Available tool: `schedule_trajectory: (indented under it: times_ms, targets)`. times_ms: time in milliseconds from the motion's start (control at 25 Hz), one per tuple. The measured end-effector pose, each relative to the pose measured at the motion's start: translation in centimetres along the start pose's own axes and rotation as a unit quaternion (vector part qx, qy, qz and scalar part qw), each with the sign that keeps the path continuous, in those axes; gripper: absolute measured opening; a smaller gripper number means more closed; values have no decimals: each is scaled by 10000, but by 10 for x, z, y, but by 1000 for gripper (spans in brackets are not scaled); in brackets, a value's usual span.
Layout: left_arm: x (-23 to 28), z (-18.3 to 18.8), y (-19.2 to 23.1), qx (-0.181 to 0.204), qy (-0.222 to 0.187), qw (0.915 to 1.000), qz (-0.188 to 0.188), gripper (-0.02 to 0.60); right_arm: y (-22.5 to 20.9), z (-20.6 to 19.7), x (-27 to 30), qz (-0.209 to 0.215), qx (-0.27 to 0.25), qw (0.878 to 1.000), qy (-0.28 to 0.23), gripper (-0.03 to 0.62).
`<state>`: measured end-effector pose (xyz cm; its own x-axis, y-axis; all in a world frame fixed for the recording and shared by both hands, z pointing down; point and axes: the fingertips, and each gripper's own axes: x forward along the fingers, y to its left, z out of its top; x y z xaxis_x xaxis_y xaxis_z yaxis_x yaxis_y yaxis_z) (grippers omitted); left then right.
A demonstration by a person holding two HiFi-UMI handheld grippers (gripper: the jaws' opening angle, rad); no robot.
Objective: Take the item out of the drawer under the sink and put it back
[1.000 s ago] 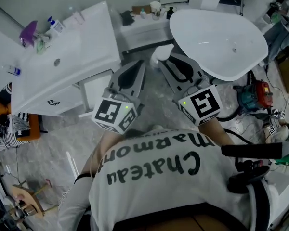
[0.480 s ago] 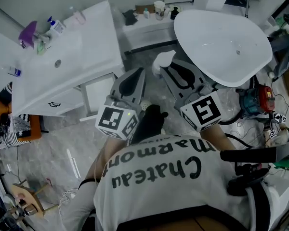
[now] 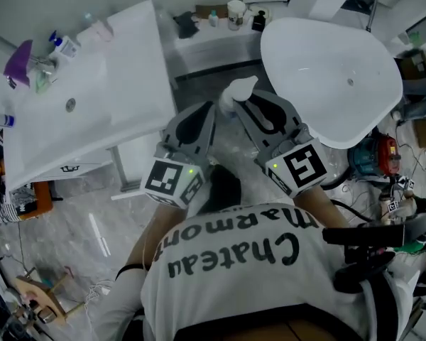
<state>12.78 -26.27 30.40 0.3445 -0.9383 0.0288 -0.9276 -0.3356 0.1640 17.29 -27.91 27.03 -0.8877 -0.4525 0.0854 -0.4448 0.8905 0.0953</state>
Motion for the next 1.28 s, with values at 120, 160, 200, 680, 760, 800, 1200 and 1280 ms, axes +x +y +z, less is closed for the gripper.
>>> schedule_trajectory:
  times_ms: [120, 160, 200, 680, 760, 800, 1200, 1280]
  targets:
    - [17, 7, 21, -23, -21, 10000, 71, 5, -14, 2, 26, 138, -15, 9999, 27, 83]
    - [22, 11, 29, 5, -19, 9999, 101, 5, -19, 4, 36, 184, -2, 9998, 15, 83]
    - [27, 16, 37, 38, -25, 9999, 119, 5, -24, 6, 45, 216, 10, 9998, -9, 83]
    - [32, 21, 137, -51, 125, 9974, 707, 5, -28, -1, 155, 853, 206, 9961, -7, 83]
    - [28, 21, 155, -197, 133, 9957, 897, 5, -25, -1, 171, 958, 205, 9952, 29, 83]
    - [28, 22, 164, -251, 106, 9948, 980, 5, -24, 1, 179, 1007, 198, 9947, 29, 83]
    - [21, 56, 206, -349, -184, 9874, 1535, 5, -14, 29, 223, 1427, 25, 9897, -137, 83]
    - [14, 60, 211, -474, -176, 9837, 1728, 5, -7, 38, 228, 1579, -143, 9872, -173, 83]
